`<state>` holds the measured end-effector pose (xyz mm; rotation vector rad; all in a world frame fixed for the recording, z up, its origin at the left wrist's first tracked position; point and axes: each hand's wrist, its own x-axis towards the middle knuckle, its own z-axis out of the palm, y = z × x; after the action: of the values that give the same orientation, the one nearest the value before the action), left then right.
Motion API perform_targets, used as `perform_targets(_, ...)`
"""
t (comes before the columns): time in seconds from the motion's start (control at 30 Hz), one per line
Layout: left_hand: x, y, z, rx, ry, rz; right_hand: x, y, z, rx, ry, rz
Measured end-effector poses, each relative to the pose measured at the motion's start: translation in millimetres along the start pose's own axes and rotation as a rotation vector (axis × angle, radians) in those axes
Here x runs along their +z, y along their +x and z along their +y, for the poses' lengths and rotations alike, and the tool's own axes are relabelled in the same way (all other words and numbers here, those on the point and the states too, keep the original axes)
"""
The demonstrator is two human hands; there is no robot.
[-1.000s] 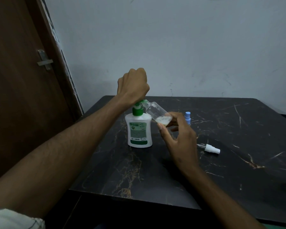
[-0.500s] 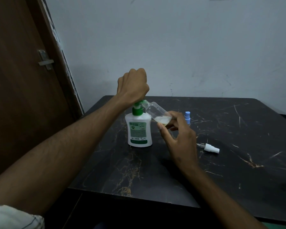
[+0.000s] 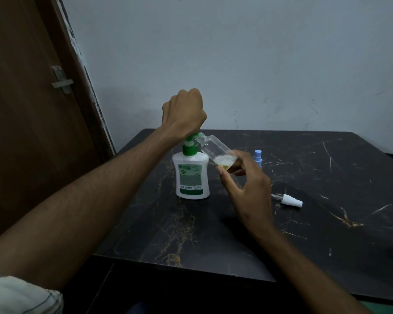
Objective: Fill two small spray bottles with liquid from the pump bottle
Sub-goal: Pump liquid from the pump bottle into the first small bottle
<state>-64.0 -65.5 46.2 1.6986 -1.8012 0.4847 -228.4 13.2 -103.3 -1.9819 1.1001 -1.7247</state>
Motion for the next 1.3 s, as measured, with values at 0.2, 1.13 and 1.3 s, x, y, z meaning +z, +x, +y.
perform_targets(0.2, -0.3, 0.1, -1.6, -0.004, 0.007, -0.016, -1.0, 0.2, -2.4, 0.008, 0.007, -0.005)
perform_targets(1.13, 4.3, -4.2, -2.4, -0.03, -0.006, -0.016, 0.0, 0.4, 0.8, -0.022, 0.009, 0.004)
perform_targets(1.3, -4.5, 1.7, -0.3, 0.012, 0.028, -0.019, -0.4, 0.6, -0.9, -0.014, 0.007, -0.001)
